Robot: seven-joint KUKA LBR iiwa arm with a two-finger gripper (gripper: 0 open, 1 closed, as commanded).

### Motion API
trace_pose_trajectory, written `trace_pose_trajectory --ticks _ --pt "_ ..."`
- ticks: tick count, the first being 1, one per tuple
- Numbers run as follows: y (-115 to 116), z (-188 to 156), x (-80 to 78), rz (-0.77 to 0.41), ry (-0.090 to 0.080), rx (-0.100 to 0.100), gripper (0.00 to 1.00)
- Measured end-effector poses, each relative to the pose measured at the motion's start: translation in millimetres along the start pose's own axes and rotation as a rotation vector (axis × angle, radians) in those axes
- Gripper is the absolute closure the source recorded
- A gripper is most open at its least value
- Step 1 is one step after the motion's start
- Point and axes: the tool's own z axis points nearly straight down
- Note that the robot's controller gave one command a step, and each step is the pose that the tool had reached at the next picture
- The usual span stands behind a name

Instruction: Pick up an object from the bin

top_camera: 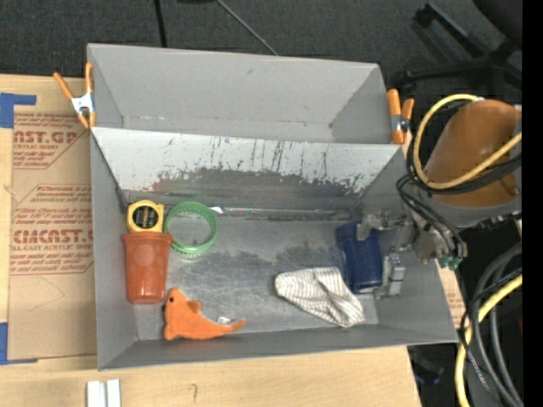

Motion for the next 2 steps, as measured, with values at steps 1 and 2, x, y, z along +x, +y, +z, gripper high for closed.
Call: trace_pose_trajectory --ticks 1,2 --pt "0.5 -4.5 -1.6 -0.001 -0.007 0.001 0.00" --pt "24.8 30.9 -13.1 -0.074 -0.013 0.004 0.00"
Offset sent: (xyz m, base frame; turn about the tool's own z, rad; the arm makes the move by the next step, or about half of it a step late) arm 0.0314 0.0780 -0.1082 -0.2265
